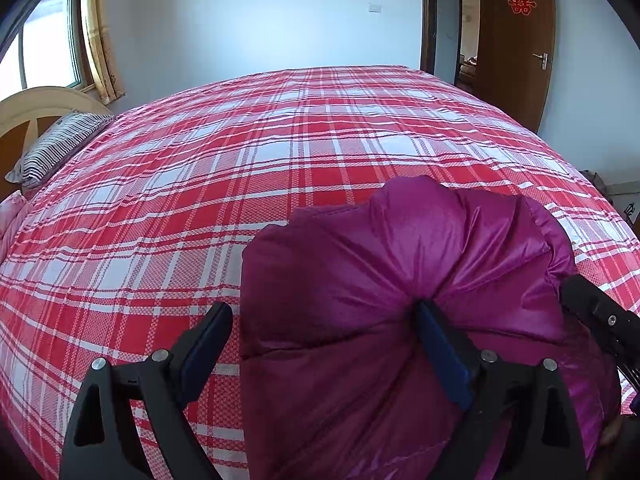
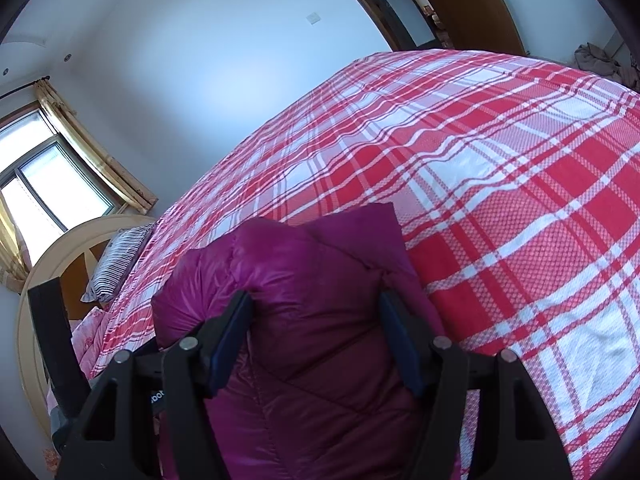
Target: Fold large clothes
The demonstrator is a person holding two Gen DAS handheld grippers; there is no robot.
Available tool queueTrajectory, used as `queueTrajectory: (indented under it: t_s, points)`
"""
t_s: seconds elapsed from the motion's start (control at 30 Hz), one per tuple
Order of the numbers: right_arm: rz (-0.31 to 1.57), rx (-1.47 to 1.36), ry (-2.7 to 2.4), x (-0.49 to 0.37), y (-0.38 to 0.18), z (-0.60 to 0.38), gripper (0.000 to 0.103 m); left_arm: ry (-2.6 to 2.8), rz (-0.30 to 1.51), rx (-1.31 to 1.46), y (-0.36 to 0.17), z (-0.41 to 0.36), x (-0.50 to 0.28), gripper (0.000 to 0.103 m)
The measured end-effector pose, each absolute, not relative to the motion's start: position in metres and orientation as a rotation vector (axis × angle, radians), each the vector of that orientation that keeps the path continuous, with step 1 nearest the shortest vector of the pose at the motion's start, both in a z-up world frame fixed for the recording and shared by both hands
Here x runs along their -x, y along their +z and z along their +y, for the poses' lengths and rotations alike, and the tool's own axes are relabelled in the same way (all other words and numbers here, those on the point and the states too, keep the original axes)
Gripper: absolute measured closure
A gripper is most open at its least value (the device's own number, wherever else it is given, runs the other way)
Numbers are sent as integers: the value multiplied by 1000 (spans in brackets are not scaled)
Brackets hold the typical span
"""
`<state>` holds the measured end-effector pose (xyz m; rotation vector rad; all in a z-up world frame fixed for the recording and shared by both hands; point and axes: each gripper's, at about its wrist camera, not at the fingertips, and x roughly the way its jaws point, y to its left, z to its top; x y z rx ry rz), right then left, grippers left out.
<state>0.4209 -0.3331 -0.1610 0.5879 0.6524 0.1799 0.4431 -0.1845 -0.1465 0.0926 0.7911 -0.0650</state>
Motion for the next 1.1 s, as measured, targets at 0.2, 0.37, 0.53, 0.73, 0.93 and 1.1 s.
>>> queueTrajectory:
  t_s: [0.2,0.37,0.53,0.73,0.93,1.1]
  points:
    - [656,-577,164,-422,-162,-332,35,-56,792,-119,-148,-189,-444,9]
    - [660,-579,155,-422,-164,-333,35,-57,797,-129,-150,-191,-445,8]
    - [666,-594,158,-423,-166,-336,35,-58,804,-141,-152,-194,-447,7]
    - [671,-599,152,-423,-167,-337,35,-53,803,-164,-153,-199,-447,7]
    - [679,-594,123,-422,-168,-338,36,-54,808,-172,-155,-201,-448,6]
    - [689,-579,107,-423,-169,-338,36,-69,822,-163,-158,-202,-451,5]
